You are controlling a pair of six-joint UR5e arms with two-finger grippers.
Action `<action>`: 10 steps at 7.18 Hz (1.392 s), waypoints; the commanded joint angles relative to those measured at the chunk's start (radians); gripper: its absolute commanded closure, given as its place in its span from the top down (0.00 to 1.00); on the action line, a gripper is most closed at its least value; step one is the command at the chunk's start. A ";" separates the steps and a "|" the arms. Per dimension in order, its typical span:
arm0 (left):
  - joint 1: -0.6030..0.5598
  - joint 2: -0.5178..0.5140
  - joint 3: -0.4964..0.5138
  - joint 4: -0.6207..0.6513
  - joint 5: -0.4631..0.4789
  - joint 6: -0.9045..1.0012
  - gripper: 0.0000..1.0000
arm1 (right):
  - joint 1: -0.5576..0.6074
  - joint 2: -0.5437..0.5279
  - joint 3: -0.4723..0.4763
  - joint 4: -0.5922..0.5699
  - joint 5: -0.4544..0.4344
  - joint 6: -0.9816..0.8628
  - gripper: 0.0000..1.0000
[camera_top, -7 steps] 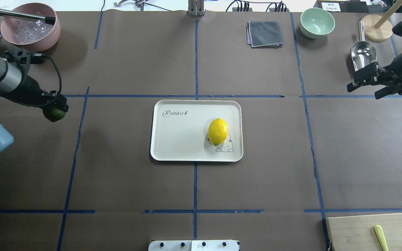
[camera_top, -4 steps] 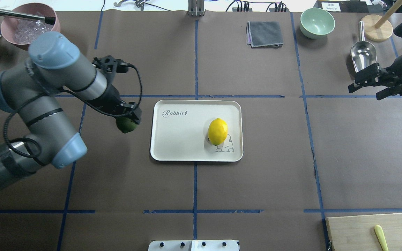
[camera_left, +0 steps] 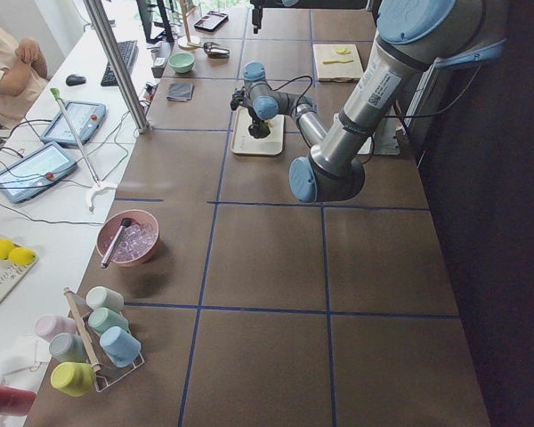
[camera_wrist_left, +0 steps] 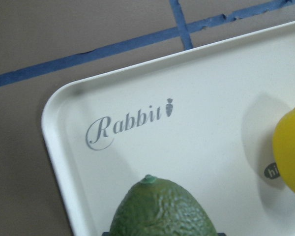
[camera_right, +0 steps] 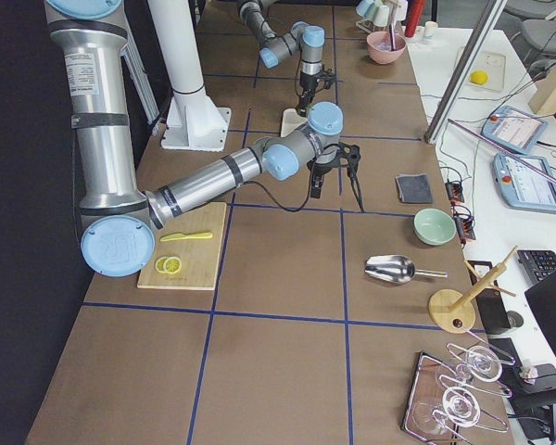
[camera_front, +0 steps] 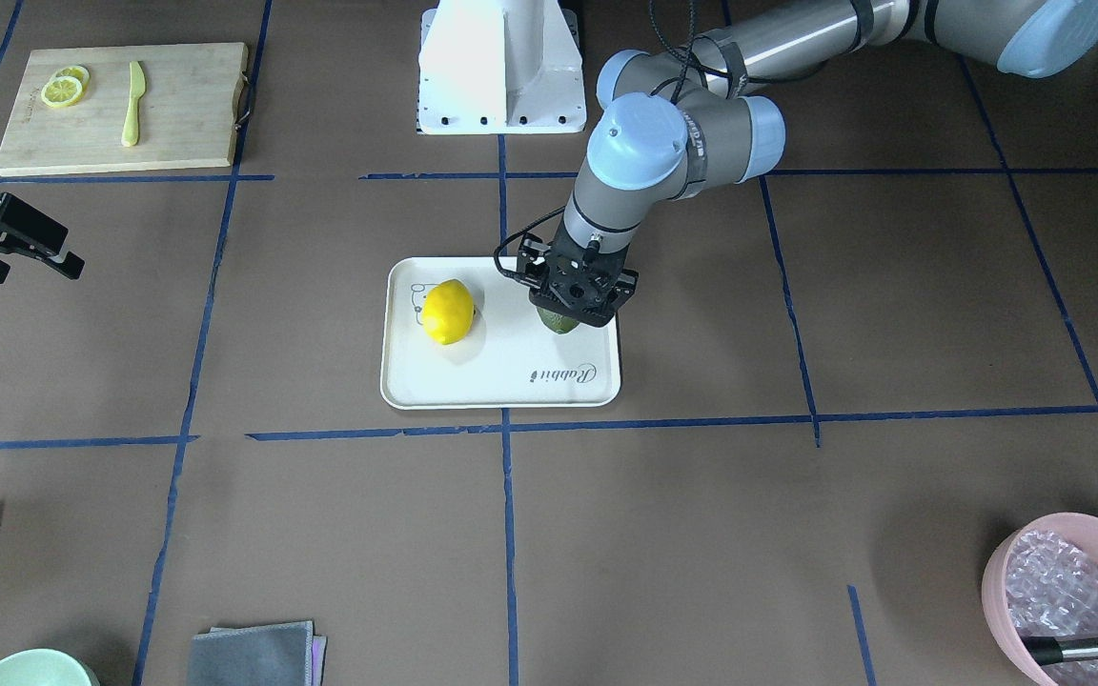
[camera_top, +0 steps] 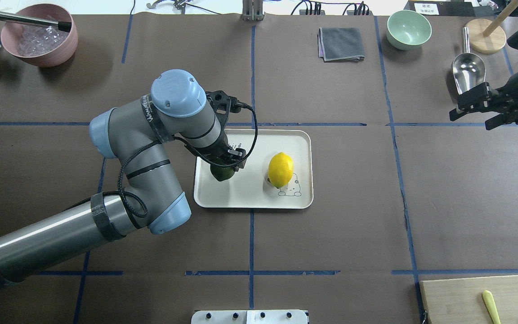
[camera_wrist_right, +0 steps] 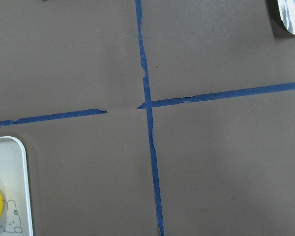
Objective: Place all lemons on tray
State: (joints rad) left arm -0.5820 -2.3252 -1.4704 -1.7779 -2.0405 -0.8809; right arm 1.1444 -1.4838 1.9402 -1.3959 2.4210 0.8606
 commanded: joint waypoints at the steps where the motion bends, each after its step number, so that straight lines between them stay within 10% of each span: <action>1: 0.004 -0.014 0.051 -0.003 0.000 0.000 0.03 | 0.000 0.000 0.002 0.000 0.001 0.000 1.00; 6: 0.018 -0.045 0.084 -0.003 0.000 -0.007 0.10 | 0.000 0.000 0.002 0.000 0.001 0.000 1.00; 10: 0.025 -0.046 0.084 -0.002 0.002 -0.010 0.88 | 0.000 0.002 0.002 0.002 0.001 0.000 1.00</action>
State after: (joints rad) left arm -0.5576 -2.3700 -1.3859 -1.7799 -2.0387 -0.8896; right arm 1.1444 -1.4829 1.9420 -1.3948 2.4221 0.8614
